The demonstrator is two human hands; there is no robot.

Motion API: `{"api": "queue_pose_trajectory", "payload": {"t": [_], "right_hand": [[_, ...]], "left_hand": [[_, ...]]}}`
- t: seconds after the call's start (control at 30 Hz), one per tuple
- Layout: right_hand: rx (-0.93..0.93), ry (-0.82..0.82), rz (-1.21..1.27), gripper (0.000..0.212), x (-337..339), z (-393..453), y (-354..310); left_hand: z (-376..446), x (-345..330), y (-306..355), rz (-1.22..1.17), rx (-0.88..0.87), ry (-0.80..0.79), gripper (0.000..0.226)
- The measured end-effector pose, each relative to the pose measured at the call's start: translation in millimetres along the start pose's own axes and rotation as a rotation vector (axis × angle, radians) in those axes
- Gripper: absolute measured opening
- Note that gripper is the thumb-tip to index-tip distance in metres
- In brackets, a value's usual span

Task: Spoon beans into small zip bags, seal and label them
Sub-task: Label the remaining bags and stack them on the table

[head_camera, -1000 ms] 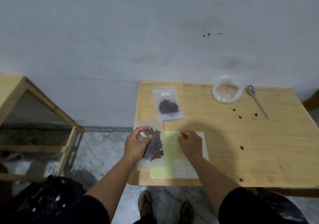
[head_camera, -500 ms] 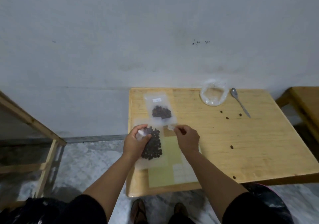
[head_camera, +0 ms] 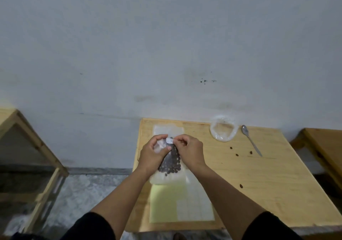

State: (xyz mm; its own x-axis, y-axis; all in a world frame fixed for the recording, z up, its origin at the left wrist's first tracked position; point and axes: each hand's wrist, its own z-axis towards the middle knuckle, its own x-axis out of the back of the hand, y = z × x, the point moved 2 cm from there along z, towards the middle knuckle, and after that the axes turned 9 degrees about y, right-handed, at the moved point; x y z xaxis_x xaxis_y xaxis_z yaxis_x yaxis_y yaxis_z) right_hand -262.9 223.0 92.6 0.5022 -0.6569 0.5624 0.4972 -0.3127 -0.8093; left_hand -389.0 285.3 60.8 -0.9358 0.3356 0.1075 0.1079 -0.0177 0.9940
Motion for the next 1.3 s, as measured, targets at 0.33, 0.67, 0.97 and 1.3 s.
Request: {"api": "queue_pose_trajectory", "payload": {"t": [0.33,0.67,0.97,1.3], "right_hand": [[0.113,0.003,-0.027,0.007,17.6,4.8,-8.9],[0.145,0.076,0.026,0.019,30.5,-8.9,1.4],[0.008,0.016,0.224,0.015,33.3,-15.0,8.7],[-0.049,-0.013,0.334,0.017,18.2,-17.6,1.2]], "left_hand": [[-9.2,-13.5,21.0,-0.042,0.004,0.168,0.016],[-11.7,-29.8,25.0,-0.095,0.104,0.256,0.014],[-18.8,-28.8,28.0,-0.121,0.115,0.254,0.015],[-19.8,-12.2,21.7,-0.132,0.068,0.159,0.015]]}}
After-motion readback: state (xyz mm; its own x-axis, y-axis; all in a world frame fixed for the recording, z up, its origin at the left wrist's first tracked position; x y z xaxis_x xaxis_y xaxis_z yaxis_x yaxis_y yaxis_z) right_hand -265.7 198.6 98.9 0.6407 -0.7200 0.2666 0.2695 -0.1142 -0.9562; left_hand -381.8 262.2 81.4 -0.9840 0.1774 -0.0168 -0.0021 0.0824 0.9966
